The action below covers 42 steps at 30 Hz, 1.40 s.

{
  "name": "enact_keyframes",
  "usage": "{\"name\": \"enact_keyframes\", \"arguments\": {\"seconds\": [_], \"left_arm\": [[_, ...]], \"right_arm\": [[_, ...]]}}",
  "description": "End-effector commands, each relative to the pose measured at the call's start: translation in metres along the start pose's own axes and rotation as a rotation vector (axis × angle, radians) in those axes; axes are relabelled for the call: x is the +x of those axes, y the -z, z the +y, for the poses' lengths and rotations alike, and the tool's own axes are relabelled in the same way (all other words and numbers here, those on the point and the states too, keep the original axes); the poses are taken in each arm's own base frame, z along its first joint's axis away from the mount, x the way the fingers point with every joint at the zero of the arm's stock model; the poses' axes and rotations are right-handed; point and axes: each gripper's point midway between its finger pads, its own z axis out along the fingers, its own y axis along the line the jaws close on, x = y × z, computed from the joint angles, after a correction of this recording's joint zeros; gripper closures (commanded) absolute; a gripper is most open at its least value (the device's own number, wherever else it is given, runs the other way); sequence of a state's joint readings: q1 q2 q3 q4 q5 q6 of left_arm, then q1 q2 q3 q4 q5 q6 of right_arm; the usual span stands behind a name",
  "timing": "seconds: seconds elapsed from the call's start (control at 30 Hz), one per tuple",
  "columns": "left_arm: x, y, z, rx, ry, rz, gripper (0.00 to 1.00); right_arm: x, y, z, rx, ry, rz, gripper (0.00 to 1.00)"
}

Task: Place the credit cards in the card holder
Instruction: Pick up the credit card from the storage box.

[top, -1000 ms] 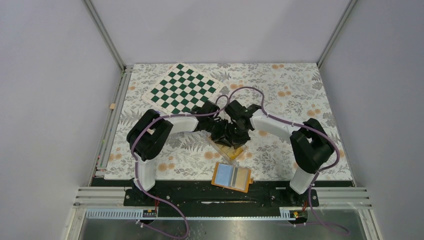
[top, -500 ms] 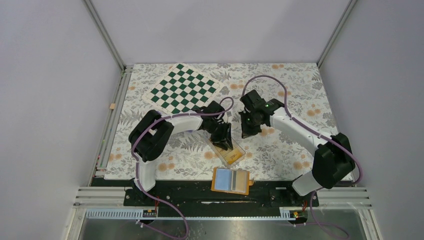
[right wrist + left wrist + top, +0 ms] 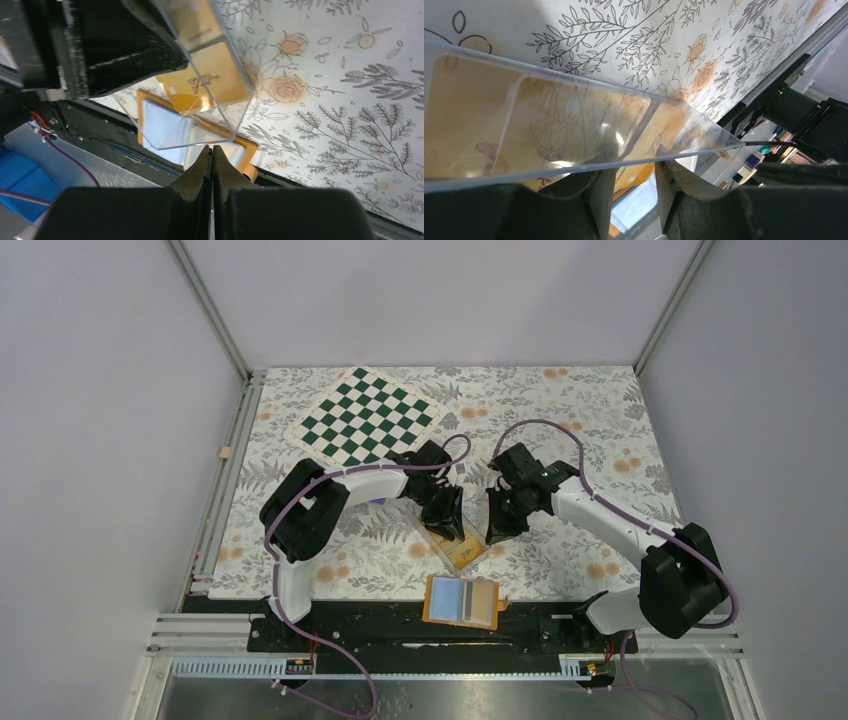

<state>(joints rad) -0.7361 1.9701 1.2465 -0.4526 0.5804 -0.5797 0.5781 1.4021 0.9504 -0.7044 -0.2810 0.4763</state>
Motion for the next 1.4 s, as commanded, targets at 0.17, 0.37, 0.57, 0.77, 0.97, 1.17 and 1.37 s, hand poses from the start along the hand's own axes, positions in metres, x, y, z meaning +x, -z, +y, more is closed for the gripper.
{"name": "enact_keyframes", "arguments": {"seconds": [0.17,0.37,0.57,0.77,0.97,1.17,1.37], "left_arm": [[0.024,-0.017,0.028,-0.071,0.043,0.091,0.68],[0.019,-0.023,0.034,-0.029,0.140,0.055,0.69],[-0.008,-0.012,0.049,0.049,0.316,-0.099,0.70],[-0.022,0.010,0.058,-0.025,0.321,-0.184,0.70],[-0.024,0.028,0.063,-0.145,0.262,-0.192,0.68],[-0.008,0.029,0.075,-0.303,0.181,-0.101,0.67],[-0.002,0.019,0.063,-0.271,0.158,-0.068,0.72]], "right_arm": [[-0.004,-0.001,0.022,-0.061,0.057,-0.025,1.00],[0.012,-0.004,0.009,-0.041,0.015,-0.022,1.00],[0.011,-0.014,0.005,-0.025,0.000,-0.014,1.00],[-0.008,-0.031,0.014,-0.036,0.008,-0.005,1.00],[-0.042,-0.051,0.031,-0.041,0.013,0.000,1.00],[-0.070,-0.056,0.051,-0.065,0.006,-0.007,1.00],[-0.072,-0.060,0.053,-0.069,-0.010,0.006,1.00]]}}
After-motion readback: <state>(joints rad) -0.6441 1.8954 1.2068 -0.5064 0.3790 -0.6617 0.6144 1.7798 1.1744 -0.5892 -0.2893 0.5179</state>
